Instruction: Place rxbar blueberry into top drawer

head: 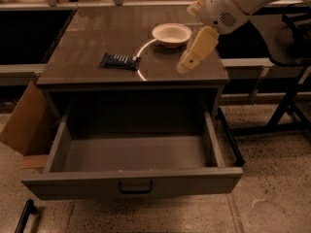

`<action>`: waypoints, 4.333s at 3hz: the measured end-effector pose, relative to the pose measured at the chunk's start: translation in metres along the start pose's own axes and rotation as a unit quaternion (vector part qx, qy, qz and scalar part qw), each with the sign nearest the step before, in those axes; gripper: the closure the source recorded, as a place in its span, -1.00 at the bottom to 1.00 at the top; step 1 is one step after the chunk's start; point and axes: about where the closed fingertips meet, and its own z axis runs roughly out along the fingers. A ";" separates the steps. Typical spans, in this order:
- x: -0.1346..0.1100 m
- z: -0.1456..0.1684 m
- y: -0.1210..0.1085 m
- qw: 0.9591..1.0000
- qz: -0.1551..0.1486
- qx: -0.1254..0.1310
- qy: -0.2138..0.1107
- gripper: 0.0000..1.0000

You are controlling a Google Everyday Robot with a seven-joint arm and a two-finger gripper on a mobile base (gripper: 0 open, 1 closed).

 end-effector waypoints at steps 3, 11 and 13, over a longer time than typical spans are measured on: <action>-0.031 0.141 -0.057 0.997 0.030 -0.047 -0.053 -1.00; -0.063 0.273 -0.066 0.987 0.071 -0.131 -0.057 0.24; -0.098 0.212 -0.055 0.988 0.035 -0.095 -0.114 1.00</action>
Offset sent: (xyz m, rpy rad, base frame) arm 0.1230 0.1031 -0.0757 0.1386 0.0883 0.0492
